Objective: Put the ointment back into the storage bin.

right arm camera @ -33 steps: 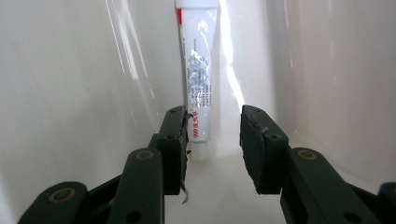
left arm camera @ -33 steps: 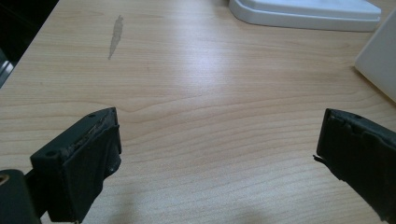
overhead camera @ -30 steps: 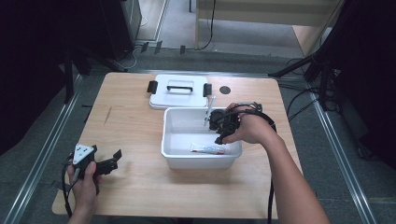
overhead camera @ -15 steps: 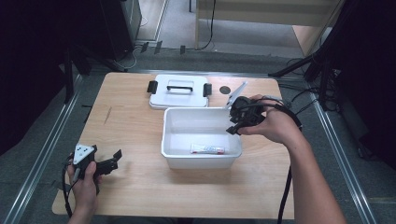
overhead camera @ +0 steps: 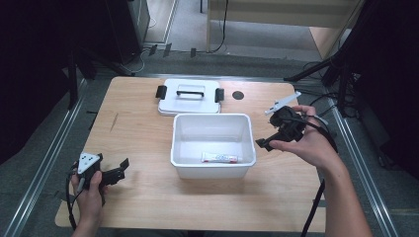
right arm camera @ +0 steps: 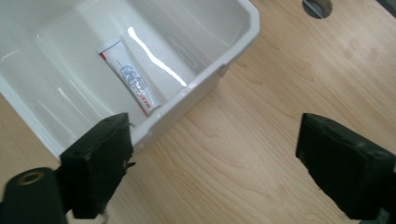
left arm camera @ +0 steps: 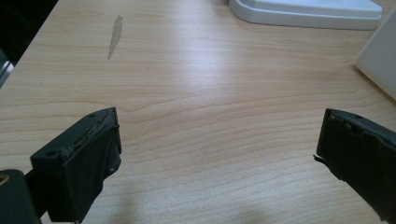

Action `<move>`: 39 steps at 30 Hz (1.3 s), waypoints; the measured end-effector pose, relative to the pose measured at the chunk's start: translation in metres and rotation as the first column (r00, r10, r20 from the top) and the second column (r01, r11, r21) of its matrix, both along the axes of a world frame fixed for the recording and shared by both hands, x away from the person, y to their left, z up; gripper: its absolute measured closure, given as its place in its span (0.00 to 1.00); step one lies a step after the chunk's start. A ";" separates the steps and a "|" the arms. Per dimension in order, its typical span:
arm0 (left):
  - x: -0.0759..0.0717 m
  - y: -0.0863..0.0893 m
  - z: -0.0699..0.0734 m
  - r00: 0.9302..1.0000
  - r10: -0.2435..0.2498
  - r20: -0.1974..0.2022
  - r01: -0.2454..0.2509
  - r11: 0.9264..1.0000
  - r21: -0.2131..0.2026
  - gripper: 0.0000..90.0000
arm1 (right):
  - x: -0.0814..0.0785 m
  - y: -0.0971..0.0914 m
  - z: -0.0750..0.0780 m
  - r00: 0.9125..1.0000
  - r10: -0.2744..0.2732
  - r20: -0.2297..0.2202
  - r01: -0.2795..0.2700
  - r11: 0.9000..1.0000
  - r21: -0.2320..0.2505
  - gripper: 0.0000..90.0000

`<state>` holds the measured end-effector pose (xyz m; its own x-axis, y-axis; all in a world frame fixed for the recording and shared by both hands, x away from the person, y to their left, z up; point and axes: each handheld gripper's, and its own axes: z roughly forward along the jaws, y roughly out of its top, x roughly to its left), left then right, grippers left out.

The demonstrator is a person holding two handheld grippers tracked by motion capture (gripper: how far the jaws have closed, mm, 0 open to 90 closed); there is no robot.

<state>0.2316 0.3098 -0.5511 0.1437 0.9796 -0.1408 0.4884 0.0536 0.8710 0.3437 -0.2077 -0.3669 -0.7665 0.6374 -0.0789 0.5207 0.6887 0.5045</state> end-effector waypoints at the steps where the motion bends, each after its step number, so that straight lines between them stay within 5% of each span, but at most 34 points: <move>1: 0.000 0.000 0.000 1.000 0.001 0.000 -0.001 1.000 -0.001 0.01 | -0.002 -0.006 -0.003 1.000 -0.001 0.023 0.001 1.000 0.013 0.08; 4: 0.000 0.000 0.000 1.000 -0.001 -0.001 0.001 1.000 0.001 0.01 | -0.009 -0.027 -0.018 0.994 -0.086 0.061 0.078 0.990 0.119 0.00; 6: 0.000 0.000 0.000 1.000 -0.003 -0.002 0.003 1.000 0.002 0.01 | -0.013 -0.033 -0.021 0.991 -0.113 0.067 0.103 0.985 0.141 0.00; 8: 0.000 0.000 0.000 1.000 -0.007 0.002 0.007 1.000 0.002 0.01 | -0.022 -0.048 -0.036 0.976 -0.180 0.119 0.153 0.967 0.203 0.00; 22: 0.000 -0.002 0.000 1.000 -0.005 0.004 0.005 1.000 0.012 0.01 | -0.061 -0.085 -0.116 0.925 -0.333 0.183 0.256 0.902 0.348 0.00; 28: 0.000 -0.003 0.000 1.000 -0.007 0.001 0.007 1.000 0.025 0.01 | -0.082 -0.112 -0.150 0.913 -0.378 0.157 0.289 0.867 0.406 0.00; 30: 0.000 -0.004 0.000 1.000 -0.005 0.001 0.005 0.999 0.033 0.01 | -0.084 -0.116 -0.153 0.910 -0.384 0.158 0.293 0.863 0.410 0.00; 32: 0.000 -0.005 0.000 1.000 -0.002 0.002 0.002 0.999 0.041 0.01 | -0.090 -0.126 -0.159 0.891 -0.420 0.172 0.319 0.849 0.422 0.00; 33: 0.000 -0.005 0.000 1.000 -0.002 0.001 0.002 0.999 0.045 0.01 | -0.093 -0.135 -0.162 0.878 -0.447 0.169 0.337 0.830 0.444 0.00; 38: -0.001 -0.006 0.001 1.000 0.001 -0.001 0.000 0.998 0.058 0.01 | -0.103 -0.153 -0.169 0.844 -0.509 0.168 0.385 0.794 0.472 0.00; 39: -0.001 -0.007 0.000 1.000 0.003 0.001 -0.003 0.998 0.060 0.01 | -0.107 -0.157 -0.172 0.835 -0.525 0.167 0.392 0.779 0.488 0.00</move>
<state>0.2309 0.3030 -0.5507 0.1412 0.9866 -0.0812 0.4877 0.0021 0.8730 0.2363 -0.3649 -0.5385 -0.3593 0.9260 0.1157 0.5098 0.0909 0.8555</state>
